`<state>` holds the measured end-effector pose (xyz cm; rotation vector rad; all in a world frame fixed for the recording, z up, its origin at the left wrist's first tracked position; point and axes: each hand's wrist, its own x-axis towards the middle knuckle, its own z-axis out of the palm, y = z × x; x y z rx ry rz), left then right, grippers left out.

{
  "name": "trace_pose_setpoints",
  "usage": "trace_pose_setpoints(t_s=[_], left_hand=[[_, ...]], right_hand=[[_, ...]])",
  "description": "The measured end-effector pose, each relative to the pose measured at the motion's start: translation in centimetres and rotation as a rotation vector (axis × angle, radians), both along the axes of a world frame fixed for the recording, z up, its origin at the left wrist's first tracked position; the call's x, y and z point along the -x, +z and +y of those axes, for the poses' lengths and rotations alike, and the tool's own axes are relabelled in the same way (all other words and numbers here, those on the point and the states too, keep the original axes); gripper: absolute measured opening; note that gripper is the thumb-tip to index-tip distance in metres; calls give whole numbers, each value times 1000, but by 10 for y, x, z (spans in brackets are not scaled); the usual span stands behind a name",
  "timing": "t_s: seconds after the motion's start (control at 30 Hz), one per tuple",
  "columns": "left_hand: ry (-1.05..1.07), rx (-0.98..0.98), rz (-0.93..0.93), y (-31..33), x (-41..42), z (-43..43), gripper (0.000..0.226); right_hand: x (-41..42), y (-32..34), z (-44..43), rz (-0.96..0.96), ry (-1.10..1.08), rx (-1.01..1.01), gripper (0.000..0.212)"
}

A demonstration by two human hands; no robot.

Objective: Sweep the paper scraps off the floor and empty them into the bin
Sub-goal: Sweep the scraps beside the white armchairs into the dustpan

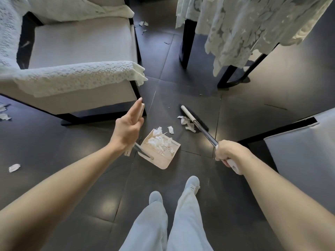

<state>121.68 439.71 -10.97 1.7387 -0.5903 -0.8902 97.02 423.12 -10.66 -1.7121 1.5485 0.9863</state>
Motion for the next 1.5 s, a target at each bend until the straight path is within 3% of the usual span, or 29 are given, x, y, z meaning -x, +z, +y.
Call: trace_pose_setpoints(t_s=[0.1, 0.17, 0.3, 0.57, 0.93, 1.17, 1.3, 1.5], left_hand=[[-13, 0, -29, 6, 3, -16, 64], [-12, -5, -38, 9, 6, -25, 64], [-3, -29, -54, 11, 4, -28, 63], [1, -4, -43, 5, 1, -18, 64], [116, -5, -34, 8, -10, -54, 67], [132, -85, -148, 19, -7, -113, 67], [124, -145, -217, 26, -6, -136, 64], [181, -143, -201, 22, -4, -133, 65]], right_hand=[[5, 3, 8, -123, -41, -101, 27], [7, 8, 15, -209, -47, -122, 37], [8, 15, 35, -139, -11, -209, 55], [57, 61, 4, -142, -236, -380, 70], [59, 77, -104, -220, -288, -296, 71], [34, 57, -192, -258, -297, -219, 45], [6, 38, -221, -261, -99, -17, 31], [-27, 3, -249, -128, 129, 171, 33]])
